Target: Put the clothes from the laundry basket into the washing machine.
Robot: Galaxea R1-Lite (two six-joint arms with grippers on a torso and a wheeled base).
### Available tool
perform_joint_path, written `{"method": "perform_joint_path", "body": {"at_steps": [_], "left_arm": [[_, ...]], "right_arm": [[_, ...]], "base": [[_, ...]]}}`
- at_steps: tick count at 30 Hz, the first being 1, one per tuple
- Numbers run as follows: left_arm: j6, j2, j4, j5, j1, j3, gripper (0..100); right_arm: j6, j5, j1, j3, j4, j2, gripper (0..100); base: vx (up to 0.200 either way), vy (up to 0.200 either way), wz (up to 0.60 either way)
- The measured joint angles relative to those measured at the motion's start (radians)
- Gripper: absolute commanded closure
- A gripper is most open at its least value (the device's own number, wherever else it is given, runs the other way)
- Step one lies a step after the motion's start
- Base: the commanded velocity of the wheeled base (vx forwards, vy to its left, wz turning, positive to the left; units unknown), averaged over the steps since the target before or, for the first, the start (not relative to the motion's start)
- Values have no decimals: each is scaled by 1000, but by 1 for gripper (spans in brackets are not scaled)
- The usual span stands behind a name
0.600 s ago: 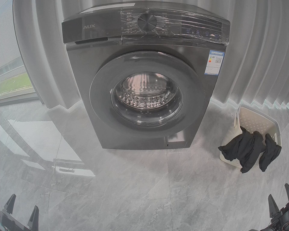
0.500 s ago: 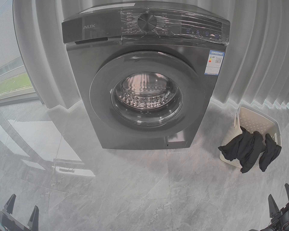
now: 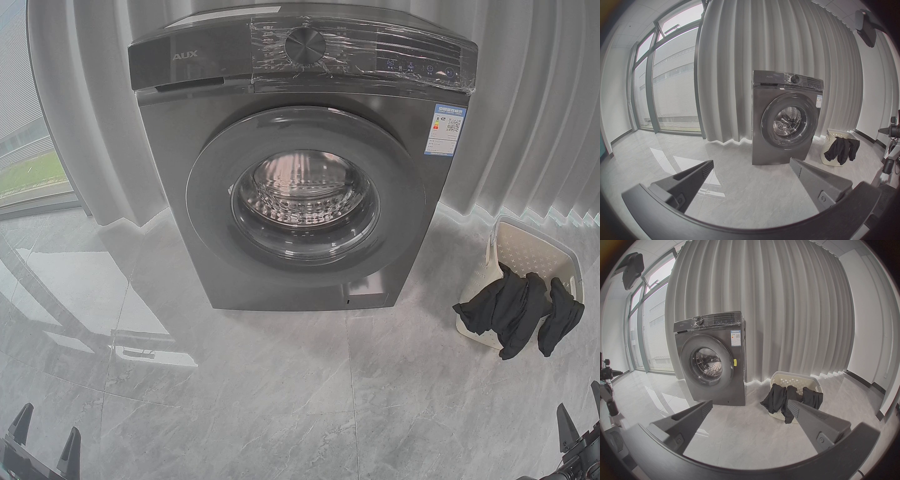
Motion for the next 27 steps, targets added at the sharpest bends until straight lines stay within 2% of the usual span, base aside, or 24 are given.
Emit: {"method": "perform_joint_path", "body": {"at_steps": [25,27], "left_arm": [[-2,0,0,1,0,0,0],[-8,0,0,3,0,0,0]], "right_arm": [[-1,0,0,0,0,0,0],[-1,0,0,0,0,0,0]], "base": [[0,0,0],[200,0,0]]}}
